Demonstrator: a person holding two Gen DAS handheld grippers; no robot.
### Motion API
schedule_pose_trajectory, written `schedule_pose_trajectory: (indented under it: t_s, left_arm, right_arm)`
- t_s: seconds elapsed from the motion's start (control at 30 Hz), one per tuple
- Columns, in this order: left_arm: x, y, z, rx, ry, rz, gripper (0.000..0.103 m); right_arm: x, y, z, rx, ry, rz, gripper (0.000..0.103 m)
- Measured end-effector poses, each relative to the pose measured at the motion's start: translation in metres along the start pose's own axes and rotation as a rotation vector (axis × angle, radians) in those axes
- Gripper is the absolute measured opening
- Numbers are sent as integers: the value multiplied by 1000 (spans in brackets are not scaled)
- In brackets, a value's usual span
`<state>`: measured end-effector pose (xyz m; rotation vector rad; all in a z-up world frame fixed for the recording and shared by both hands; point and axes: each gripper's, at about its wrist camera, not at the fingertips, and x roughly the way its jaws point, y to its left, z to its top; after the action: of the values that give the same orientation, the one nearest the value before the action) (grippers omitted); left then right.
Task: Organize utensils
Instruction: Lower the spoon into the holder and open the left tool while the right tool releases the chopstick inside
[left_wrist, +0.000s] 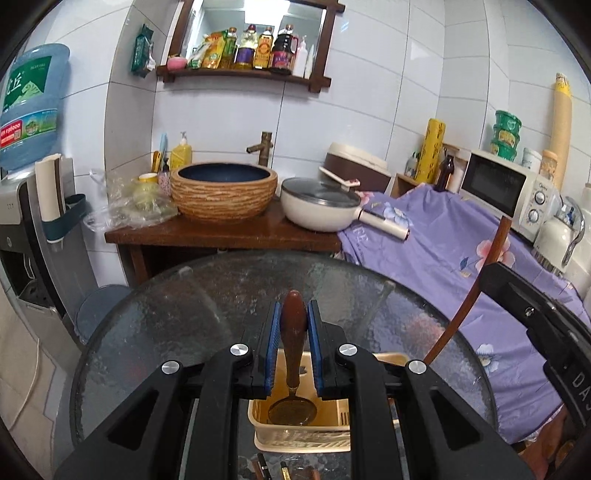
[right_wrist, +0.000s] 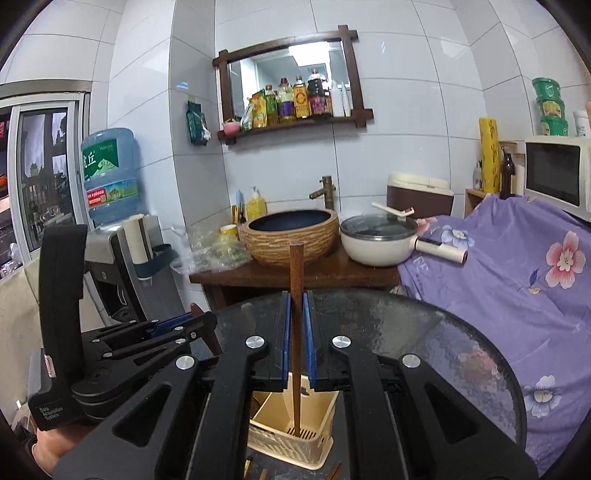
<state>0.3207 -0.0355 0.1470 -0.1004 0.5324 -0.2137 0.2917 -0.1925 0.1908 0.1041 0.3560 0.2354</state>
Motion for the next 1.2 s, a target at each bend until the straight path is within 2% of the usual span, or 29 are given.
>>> schedule_pose_trajectory:
  t_s: [0.37, 0.67, 0.77, 0.8, 0.83, 0.87, 0.9, 0.93, 0.97, 1.03, 1.07, 1.1, 1.13, 1.17, 1.2]
  left_arm:
    - [30, 3, -26, 21, 78, 16, 14]
    - [45, 3, -35, 31, 124, 15, 14]
    - [39, 2, -36, 35, 101, 12, 16]
    - [37, 1, -35, 42, 93, 15, 17]
    - [33, 1, -34, 51, 86, 12, 26]
    - [29, 0, -33, 54, 78, 8, 40]
    - [24, 1, -33, 52, 65, 6, 46]
    - [19, 1, -33, 50, 44, 7, 59]
    - [14, 3, -33, 50, 28, 11, 68]
    - [2, 8, -37, 54, -6, 29, 74]
    - [-3, 11, -40, 52, -12, 30, 81]
    - [-6, 14, -42, 48, -16, 28, 85]
    - [-13, 20, -47, 33, -28, 27, 93]
    - [-18, 25, -52, 16, -37, 30, 97]
    - [-21, 29, -55, 4, -42, 30, 96]
  right_arm:
    - [13, -8, -20, 30, 51, 1, 8]
    - [15, -14, -22, 38, 45, -11, 8]
    - [16, -17, -23, 50, 52, -15, 8]
    - [17, -18, -24, 50, 56, -18, 8]
    - [17, -18, -26, 49, 59, -19, 8]
    - [17, -19, -27, 49, 63, -17, 8]
    - [17, -20, -28, 52, 65, -15, 8]
    - [16, -21, -31, 57, 67, -17, 9]
    - [14, -23, -33, 61, 67, -20, 13]
    - [7, -27, -40, 77, 53, -22, 35]
    - [4, -27, -43, 80, 45, -30, 57]
    - [-3, -27, -47, 78, 29, -42, 71]
    - [-7, -27, -50, 70, 19, -45, 71]
    - [-13, -25, -54, 55, 13, -48, 72]
    - [-18, -23, -58, 45, 12, -50, 78]
